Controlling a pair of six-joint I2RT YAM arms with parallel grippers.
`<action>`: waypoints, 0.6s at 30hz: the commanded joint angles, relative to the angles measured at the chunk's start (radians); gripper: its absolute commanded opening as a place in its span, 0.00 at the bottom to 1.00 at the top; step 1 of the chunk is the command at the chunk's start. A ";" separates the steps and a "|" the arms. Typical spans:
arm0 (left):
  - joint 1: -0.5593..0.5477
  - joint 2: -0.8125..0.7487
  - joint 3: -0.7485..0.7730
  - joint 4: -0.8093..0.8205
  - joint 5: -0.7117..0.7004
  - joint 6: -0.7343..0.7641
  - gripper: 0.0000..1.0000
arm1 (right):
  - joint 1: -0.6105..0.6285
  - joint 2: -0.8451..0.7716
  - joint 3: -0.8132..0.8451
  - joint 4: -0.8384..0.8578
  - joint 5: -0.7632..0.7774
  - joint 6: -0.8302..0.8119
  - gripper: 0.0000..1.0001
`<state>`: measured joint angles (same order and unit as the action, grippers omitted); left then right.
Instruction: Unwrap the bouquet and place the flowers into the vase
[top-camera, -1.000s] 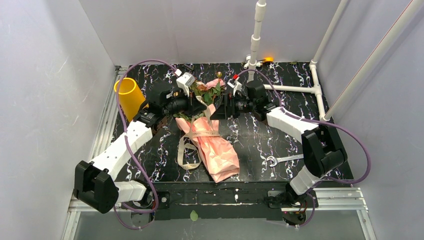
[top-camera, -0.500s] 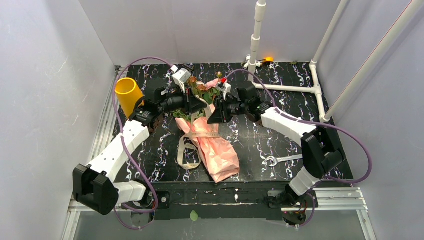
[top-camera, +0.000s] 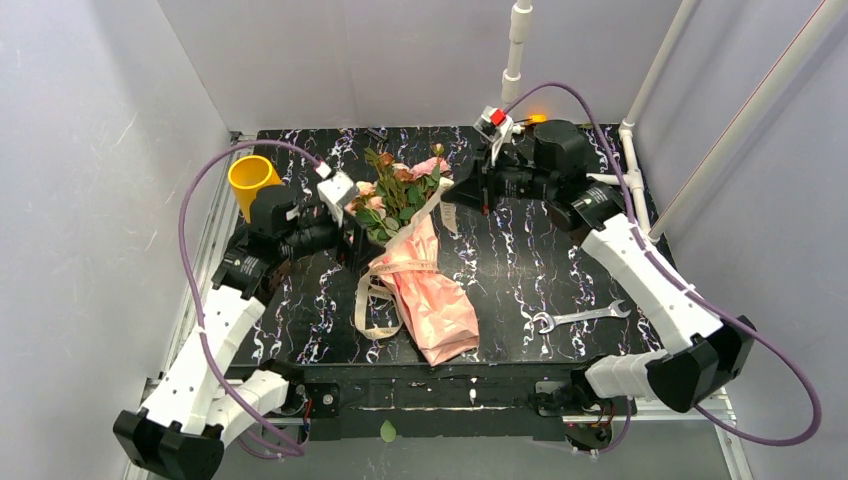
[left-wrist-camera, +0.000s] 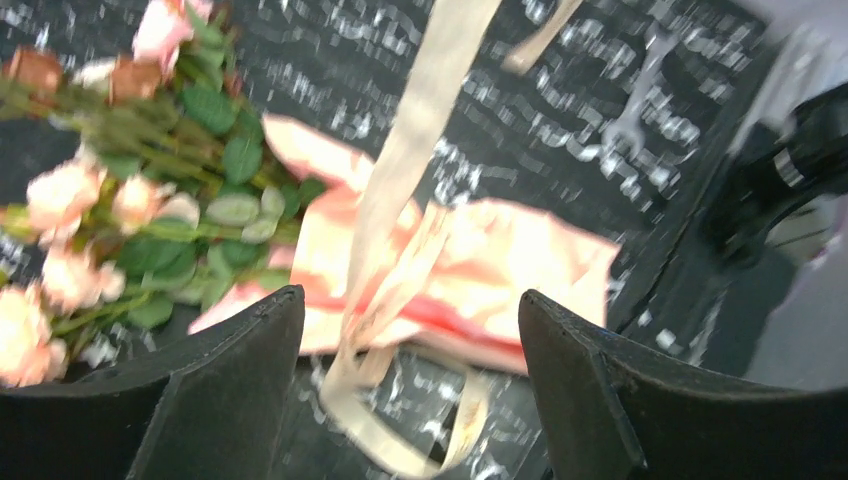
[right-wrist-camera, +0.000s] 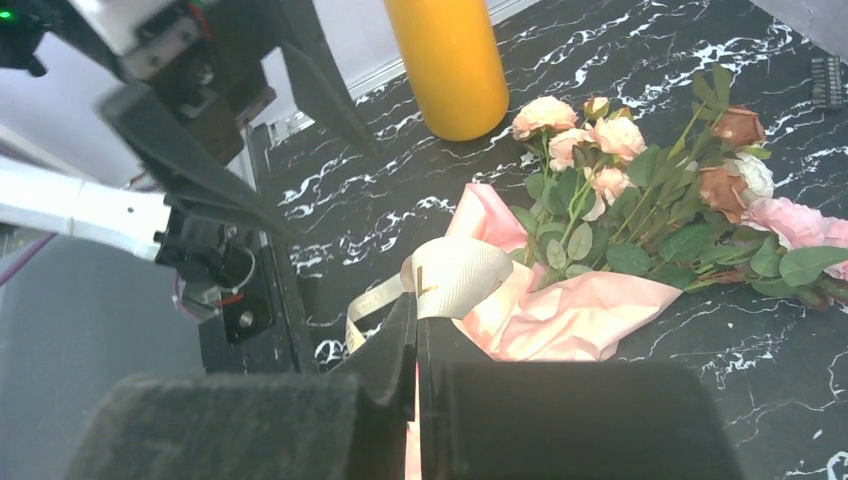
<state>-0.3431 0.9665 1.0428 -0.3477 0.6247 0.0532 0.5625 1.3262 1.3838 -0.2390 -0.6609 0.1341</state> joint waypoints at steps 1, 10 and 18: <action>0.006 -0.056 -0.108 -0.225 -0.164 0.283 0.77 | -0.008 -0.096 0.029 -0.110 -0.095 -0.131 0.01; -0.003 -0.017 -0.330 -0.340 -0.172 0.700 0.80 | -0.034 -0.178 0.075 -0.186 -0.195 -0.210 0.01; -0.153 0.057 -0.460 -0.230 -0.275 0.814 0.81 | -0.065 -0.212 0.066 -0.231 -0.218 -0.227 0.01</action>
<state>-0.4259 1.0000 0.6193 -0.6388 0.4057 0.7723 0.5049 1.1408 1.4391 -0.4484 -0.8425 -0.0654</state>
